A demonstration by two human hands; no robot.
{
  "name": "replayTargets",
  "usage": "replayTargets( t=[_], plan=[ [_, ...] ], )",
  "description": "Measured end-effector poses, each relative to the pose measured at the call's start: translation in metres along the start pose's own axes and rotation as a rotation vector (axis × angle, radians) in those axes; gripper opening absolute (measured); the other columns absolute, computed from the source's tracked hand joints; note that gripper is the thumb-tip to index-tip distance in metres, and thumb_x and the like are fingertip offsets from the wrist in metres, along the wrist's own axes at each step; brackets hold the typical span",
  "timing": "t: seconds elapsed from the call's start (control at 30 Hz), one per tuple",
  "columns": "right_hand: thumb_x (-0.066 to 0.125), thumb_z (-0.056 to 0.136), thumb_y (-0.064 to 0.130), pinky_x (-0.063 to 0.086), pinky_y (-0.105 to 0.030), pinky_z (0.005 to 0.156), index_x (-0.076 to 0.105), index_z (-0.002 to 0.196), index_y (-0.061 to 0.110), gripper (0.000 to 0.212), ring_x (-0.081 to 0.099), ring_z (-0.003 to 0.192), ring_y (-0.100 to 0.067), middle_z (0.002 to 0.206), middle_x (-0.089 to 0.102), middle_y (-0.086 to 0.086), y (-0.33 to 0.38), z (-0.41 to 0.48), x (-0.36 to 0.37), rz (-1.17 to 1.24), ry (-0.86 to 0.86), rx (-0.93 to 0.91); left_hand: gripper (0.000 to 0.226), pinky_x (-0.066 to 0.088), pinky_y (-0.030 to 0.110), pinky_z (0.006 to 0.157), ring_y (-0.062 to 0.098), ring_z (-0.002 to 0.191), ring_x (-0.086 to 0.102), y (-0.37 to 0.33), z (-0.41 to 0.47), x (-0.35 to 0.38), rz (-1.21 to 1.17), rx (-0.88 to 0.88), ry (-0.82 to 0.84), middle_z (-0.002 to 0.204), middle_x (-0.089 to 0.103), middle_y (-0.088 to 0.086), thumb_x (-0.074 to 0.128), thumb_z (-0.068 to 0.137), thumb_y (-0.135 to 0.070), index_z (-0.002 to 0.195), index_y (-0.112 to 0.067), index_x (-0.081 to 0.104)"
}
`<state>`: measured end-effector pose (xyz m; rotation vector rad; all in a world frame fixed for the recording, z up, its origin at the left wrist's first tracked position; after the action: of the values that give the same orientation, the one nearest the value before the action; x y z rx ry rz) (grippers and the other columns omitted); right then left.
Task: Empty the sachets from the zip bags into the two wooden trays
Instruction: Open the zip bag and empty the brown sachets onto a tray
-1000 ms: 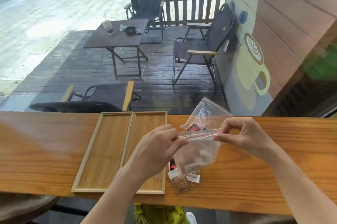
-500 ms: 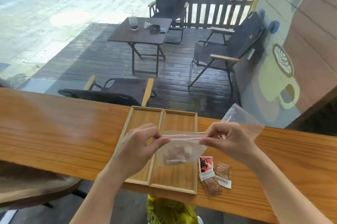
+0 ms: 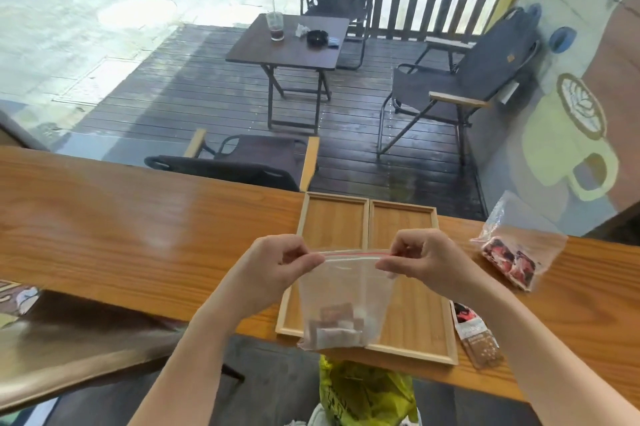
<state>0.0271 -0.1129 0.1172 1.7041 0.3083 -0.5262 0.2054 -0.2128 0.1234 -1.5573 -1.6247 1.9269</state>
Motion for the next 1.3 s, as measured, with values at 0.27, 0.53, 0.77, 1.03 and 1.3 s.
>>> replayTargets(
  t=[0.27, 0.53, 0.77, 1.03, 1.3],
  plan=[
    [0.070, 0.079, 0.025, 0.047, -0.021, 0.072, 0.043, 0.125, 0.020, 0.053, 0.057, 0.090, -0.014, 0.107, 0.056, -0.002, -0.040, 0.043, 0.023, 0.008, -0.245, 0.209, 0.050, 0.049, 0.026, 0.086, 0.015, 0.108, 0.056, 0.055, 0.029, 0.007, -0.059, -0.114, -0.172, 0.115, 0.057, -0.004, 0.056, 0.088, -0.033, 0.133, -0.025, 0.035],
    [0.066, 0.083, 0.025, 0.044, -0.017, 0.075, 0.024, 0.142, 0.020, 0.072, 0.052, 0.090, -0.002, 0.100, 0.047, 0.017, -0.076, 0.006, 0.086, 0.090, -0.032, 0.414, 0.081, 0.023, 0.034, 0.113, 0.017, 0.139, 0.024, 0.103, -0.008, 0.081, 0.105, -0.275, 0.045, 0.154, 0.024, 0.003, 0.049, 0.087, -0.052, 0.146, -0.019, 0.005],
    [0.074, 0.074, 0.024, 0.043, -0.032, 0.102, 0.025, 0.142, 0.017, 0.084, 0.047, 0.114, -0.011, 0.128, 0.045, 0.003, -0.095, -0.027, 0.109, 0.018, 0.050, 0.485, 0.067, 0.021, 0.024, 0.110, 0.010, 0.133, 0.030, 0.106, -0.033, 0.105, 0.378, -0.202, 0.021, 0.144, 0.036, -0.009, 0.053, 0.088, -0.041, 0.143, -0.025, 0.018],
    [0.061, 0.086, 0.019, 0.045, -0.016, 0.065, 0.060, 0.085, 0.026, 0.007, 0.055, 0.078, -0.002, 0.084, 0.061, 0.011, -0.099, -0.035, 0.100, -0.122, -0.024, 0.410, 0.014, 0.037, 0.023, 0.077, 0.017, 0.091, 0.062, 0.098, -0.043, 0.096, 0.283, -0.226, -0.226, 0.095, 0.069, -0.005, 0.057, 0.088, -0.016, 0.097, -0.021, 0.065],
    [0.062, 0.086, 0.022, 0.042, -0.016, 0.058, 0.062, 0.072, 0.021, 0.015, 0.052, 0.062, -0.003, 0.067, 0.060, 0.007, -0.077, -0.033, 0.090, 0.050, -0.091, 0.339, 0.018, 0.050, 0.032, 0.063, 0.012, 0.072, 0.060, 0.084, -0.040, 0.076, 0.014, -0.301, -0.340, 0.077, 0.058, -0.007, 0.050, 0.091, -0.010, 0.078, -0.022, 0.052]
  ],
)
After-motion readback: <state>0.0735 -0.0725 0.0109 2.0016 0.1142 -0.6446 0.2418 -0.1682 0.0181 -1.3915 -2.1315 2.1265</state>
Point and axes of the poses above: each hand's wrist, its own z-axis towards the middle knuckle, its own x-axis out of the palm, y = z × x, the point moved 6 cm from there along z, towards the middle knuckle
